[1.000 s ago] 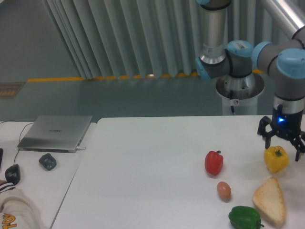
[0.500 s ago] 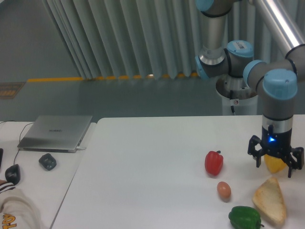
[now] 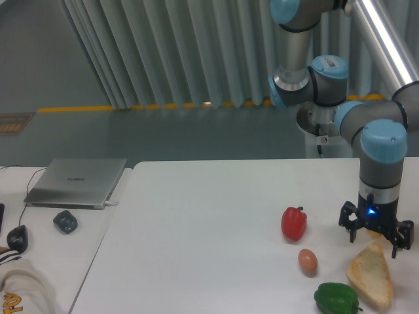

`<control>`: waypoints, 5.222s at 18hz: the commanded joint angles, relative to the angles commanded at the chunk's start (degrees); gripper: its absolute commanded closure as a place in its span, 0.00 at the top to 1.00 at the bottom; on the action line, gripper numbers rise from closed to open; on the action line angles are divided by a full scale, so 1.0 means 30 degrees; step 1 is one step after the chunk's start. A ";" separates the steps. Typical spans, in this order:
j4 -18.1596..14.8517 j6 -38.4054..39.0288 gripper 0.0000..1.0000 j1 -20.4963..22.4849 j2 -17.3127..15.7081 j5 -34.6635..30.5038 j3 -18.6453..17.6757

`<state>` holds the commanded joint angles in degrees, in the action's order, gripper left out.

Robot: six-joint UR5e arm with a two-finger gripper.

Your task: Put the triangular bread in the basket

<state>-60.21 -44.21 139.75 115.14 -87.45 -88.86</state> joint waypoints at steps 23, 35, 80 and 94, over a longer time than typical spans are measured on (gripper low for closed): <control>-0.0029 0.0146 0.32 0.0205 0.0938 0.0059 0.0117; -0.0205 0.0146 0.21 0.0467 0.0703 0.0671 0.0526; 0.1875 -1.8135 0.90 0.8672 -0.0088 -0.2402 0.1963; 0.1612 -1.8047 1.00 0.7560 -0.0555 -0.2724 0.2168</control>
<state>-55.37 -98.35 162.43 113.47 -95.62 -82.35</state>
